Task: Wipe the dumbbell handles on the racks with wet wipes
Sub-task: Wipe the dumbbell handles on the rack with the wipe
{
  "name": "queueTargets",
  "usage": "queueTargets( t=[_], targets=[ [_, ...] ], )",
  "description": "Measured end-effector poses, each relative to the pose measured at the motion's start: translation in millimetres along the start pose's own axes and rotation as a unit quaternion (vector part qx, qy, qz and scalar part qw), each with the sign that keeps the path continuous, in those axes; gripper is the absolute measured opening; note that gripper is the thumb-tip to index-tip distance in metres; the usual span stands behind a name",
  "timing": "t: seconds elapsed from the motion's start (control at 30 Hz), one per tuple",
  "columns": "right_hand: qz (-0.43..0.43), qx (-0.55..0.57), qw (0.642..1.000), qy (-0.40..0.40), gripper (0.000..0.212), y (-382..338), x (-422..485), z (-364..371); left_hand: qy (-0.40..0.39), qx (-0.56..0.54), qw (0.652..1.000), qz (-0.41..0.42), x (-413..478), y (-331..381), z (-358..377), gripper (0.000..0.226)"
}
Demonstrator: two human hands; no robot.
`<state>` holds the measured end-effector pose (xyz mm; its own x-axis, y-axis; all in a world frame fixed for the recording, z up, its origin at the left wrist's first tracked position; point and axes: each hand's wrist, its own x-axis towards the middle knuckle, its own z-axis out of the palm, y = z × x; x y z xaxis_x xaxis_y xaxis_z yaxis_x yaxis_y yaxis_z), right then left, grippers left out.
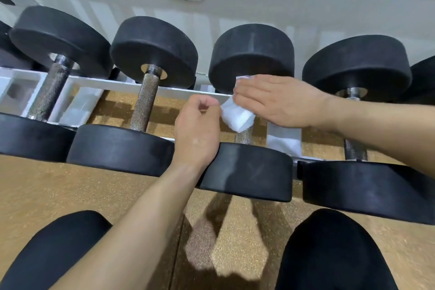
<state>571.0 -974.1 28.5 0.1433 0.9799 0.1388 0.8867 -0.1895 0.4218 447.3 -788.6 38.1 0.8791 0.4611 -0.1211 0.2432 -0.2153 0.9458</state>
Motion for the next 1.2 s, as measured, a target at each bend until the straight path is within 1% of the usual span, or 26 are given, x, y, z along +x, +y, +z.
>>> queueTargets(
  t=[0.1, 0.13, 0.17, 0.23, 0.27, 0.3, 0.33, 0.4, 0.47, 0.5, 0.53, 0.57, 0.63, 0.67, 0.7, 0.8, 0.87, 0.9, 0.93, 0.97, 1.0, 1.03, 1.07, 1.1, 1.13, 1.2],
  targets=[
    [-0.014, 0.038, 0.999, 0.001, 0.035, -22.8, -0.4, 0.9, 0.000, 0.004, 1.000, 0.003, -0.3, -1.9, -0.4, 0.013],
    [-0.035, 0.051, 0.998, -0.020, 0.034, -29.7, -1.6, -1.7, -0.002, 0.007, 1.000, 0.003, -0.5, -2.1, -0.7, 0.012],
    [-0.060, 0.087, 0.994, -0.041, 0.034, -33.9, -3.5, -4.8, -0.006, 0.009, 1.000, 0.001, -1.0, -1.7, -1.0, 0.012],
    [-0.119, 0.130, 0.983, -0.045, 0.038, -34.4, -5.5, -12.3, -0.014, 0.013, 1.000, 0.002, -1.9, -0.9, -1.1, 0.011],
    [-0.130, 0.144, 0.979, -0.053, 0.036, -32.2, -5.1, -16.8, -0.016, 0.014, 1.000, 0.004, -2.4, -1.3, -0.9, 0.011],
    [-0.123, 0.157, 0.978, -0.065, 0.033, -30.1, -3.2, -19.7, -0.017, 0.013, 1.000, 0.005, -2.7, -1.4, -0.8, 0.011],
    [-0.113, 0.148, 0.980, -0.067, 0.032, -27.3, -3.0, -16.5, -0.018, 0.011, 1.000, 0.006, -2.5, -1.8, -0.7, 0.012],
    [-0.056, 0.117, 0.991, -0.039, 0.036, -15.0, -0.1, -9.6, -0.020, 0.008, 1.000, 0.007, -2.1, -2.6, -0.6, 0.012],
    [0.017, 0.111, 0.994, -0.003, 0.040, -7.4, 3.3, -8.6, -0.013, 0.009, 1.000, 0.010, -2.1, -3.2, -1.0, 0.009],
    [0.044, 0.126, 0.991, 0.007, 0.043, -7.5, 3.1, -8.2, -0.007, 0.009, 1.000, 0.012, -1.9, -3.4, -1.3, 0.008],
    [0.049, 0.126, 0.991, 0.013, 0.043, -8.9, 1.7, -8.9, -0.003, 0.007, 1.000, 0.012, -1.5, -3.5, -1.6, 0.008],
    [0.037, 0.118, 0.992, 0.015, 0.042, -12.7, -0.8, -9.5, -0.001, 0.008, 1.000, 0.011, -1.2, -3.2, -1.7, 0.008],
    [0.013, 0.152, 0.988, 0.002, 0.043, -23.5, -4.6, -14.3, -0.004, 0.017, 1.000, 0.010, 0.4, -2.6, -1.7, 0.011],
    [0.019, 0.213, 0.977, -0.026, 0.041, -30.9, -8.6, -15.8, -0.008, 0.022, 1.000, 0.008, 1.5, -2.9, -1.4, 0.012],
    [0.014, 0.245, 0.969, -0.033, 0.040, -37.5, -9.3, -20.5, -0.013, 0.026, 1.000, 0.003, 2.7, -3.1, -1.0, 0.013],
    [-0.009, 0.318, 0.948, -0.033, 0.053, -37.6, -11.2, -24.9, -0.026, 0.028, 0.999, -0.014, 3.8, -3.7, -0.3, 0.015],
    [-0.009, 0.302, 0.953, -0.039, 0.056, -17.5, -8.5, -22.4, -0.030, 0.022, 0.999, -0.021, 4.2, -3.5, 0.4, 0.015],
    [-0.002, 0.259, 0.965, -0.038, 0.051, -5.7, -8.4, -16.8, -0.032, 0.024, 0.999, -0.023, 3.8, -2.8, 0.5, 0.015],
    [0.013, 0.225, 0.974, -0.026, 0.046, 3.5, -7.0, -17.2, -0.032, 0.025, 0.999, -0.023, 3.5, -2.6, 0.7, 0.015],
    [0.037, 0.210, 0.977, 0.004, 0.046, 7.2, -6.8, -14.0, -0.031, 0.025, 0.999, -0.022, 3.2, -2.6, 0.5, 0.015],
    [0.049, 0.204, 0.978, -0.001, 0.048, 5.6, -8.0, -12.4, -0.031, 0.023, 0.999, -0.021, 3.6, -3.0, 0.4, 0.015],
    [0.085, 0.225, 0.970, -0.023, 0.049, -3.5, -7.9, -19.6, -0.033, 0.020, 0.999, -0.021, 3.7, -2.9, 0.3, 0.015],
    [0.084, 0.242, 0.965, -0.050, 0.051, -15.4, -10.3, -24.0, -0.035, 0.017, 0.999, -0.020, 3.8, -2.8, 0.4, 0.015],
    [0.065, 0.264, 0.961, -0.059, 0.050, -28.1, -12.9, -27.7, -0.035, 0.013, 0.999, -0.019, 3.8, -2.8, 0.1, 0.016],
    [0.039, 0.278, 0.956, -0.085, 0.045, -37.6, -12.0, -31.9, -0.035, 0.013, 0.999, -0.019, 3.9, -2.7, 0.0, 0.016],
    [-0.001, 0.339, 0.936, -0.097, 0.038, -41.7, -13.2, -37.6, -0.037, 0.014, 0.999, -0.020, 3.6, -2.7, 0.3, 0.016]
  ],
)
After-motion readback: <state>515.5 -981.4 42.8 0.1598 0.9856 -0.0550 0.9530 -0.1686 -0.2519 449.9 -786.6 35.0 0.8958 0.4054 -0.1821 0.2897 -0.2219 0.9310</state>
